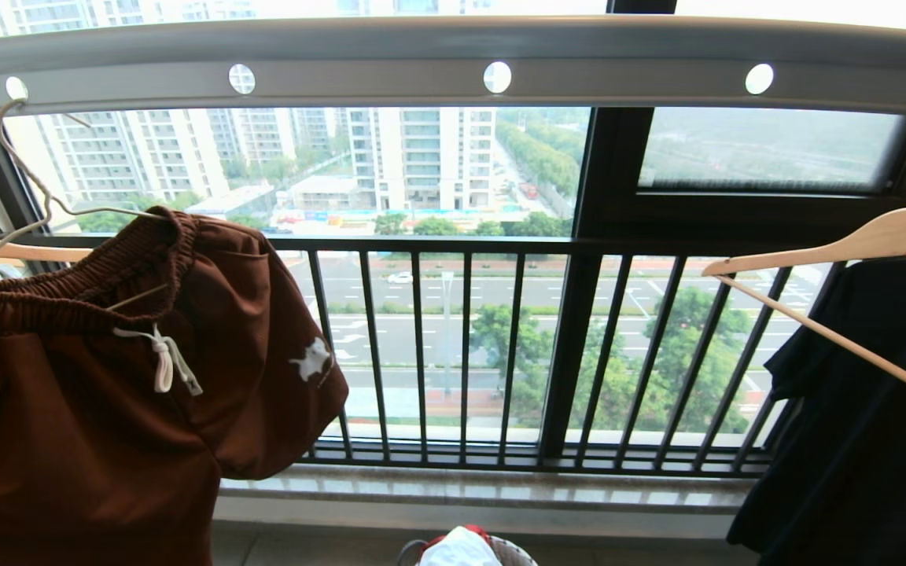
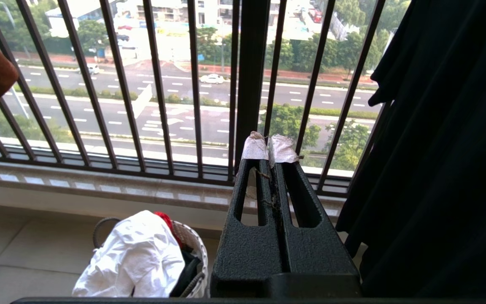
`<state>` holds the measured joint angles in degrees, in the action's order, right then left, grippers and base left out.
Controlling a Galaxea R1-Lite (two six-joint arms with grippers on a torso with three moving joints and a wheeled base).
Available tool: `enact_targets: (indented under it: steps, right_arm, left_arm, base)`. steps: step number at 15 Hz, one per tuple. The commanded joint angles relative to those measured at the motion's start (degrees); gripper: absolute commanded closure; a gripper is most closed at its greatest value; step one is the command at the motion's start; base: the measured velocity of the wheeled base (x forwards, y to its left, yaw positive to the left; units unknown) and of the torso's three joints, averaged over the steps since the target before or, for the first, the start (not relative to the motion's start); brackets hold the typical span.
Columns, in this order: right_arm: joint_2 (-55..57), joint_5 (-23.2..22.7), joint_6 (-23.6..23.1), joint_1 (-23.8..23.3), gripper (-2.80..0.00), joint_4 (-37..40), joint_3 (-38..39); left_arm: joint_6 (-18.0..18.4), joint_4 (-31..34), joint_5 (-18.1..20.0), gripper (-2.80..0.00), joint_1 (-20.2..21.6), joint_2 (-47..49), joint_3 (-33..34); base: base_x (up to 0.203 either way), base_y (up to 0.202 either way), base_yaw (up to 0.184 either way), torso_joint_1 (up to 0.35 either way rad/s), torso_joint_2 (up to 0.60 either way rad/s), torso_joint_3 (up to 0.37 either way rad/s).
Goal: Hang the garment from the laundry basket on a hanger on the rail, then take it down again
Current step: Take the clothes off the clothes rack
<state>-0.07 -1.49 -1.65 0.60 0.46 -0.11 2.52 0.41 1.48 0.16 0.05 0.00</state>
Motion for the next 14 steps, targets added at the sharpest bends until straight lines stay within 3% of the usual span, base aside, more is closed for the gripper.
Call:
enact_targets:
  steps: [1, 14]
  right_arm:
    - [0.1, 0.0, 0.0, 0.0, 0.0, 0.0, 0.0]
    - [0.1, 0.1, 0.1, 0.0, 0.0, 0.0, 0.0]
  left_arm:
    - [0.0, 0.0, 0.0, 0.0, 0.0, 0.0, 0.0]
    - [0.0, 0.0, 0.0, 0.0, 0.0, 0.0, 0.0]
  base:
    - [0.0, 0.0, 0.0, 0.0, 0.0, 0.0]
    - [0.0, 0.0, 0.0, 0.0, 0.0, 0.0]
